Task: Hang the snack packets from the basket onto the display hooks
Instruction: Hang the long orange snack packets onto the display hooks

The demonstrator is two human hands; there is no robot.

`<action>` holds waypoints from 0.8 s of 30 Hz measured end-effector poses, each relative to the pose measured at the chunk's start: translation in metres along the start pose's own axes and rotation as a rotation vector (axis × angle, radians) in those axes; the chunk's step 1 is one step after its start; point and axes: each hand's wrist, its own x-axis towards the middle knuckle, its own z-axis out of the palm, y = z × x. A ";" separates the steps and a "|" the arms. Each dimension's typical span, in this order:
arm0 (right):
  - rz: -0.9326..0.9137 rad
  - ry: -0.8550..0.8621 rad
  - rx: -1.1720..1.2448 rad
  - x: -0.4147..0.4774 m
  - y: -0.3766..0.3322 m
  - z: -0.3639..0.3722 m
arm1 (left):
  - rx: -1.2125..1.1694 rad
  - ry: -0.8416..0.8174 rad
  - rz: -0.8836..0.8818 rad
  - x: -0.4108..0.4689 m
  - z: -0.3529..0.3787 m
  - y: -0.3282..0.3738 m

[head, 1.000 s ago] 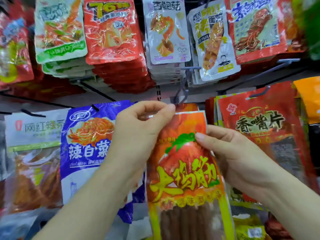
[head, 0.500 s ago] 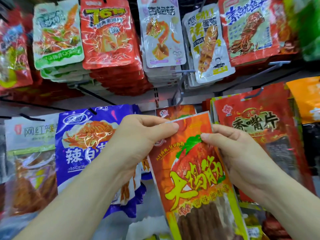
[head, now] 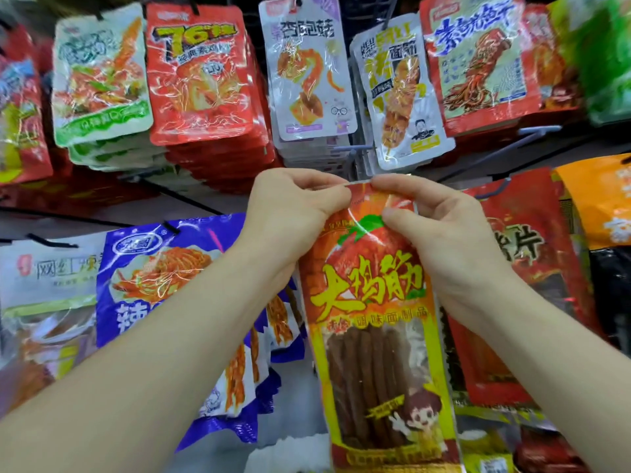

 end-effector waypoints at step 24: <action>0.211 0.058 -0.096 0.017 0.007 -0.003 | -0.059 -0.182 -0.206 0.026 -0.007 -0.016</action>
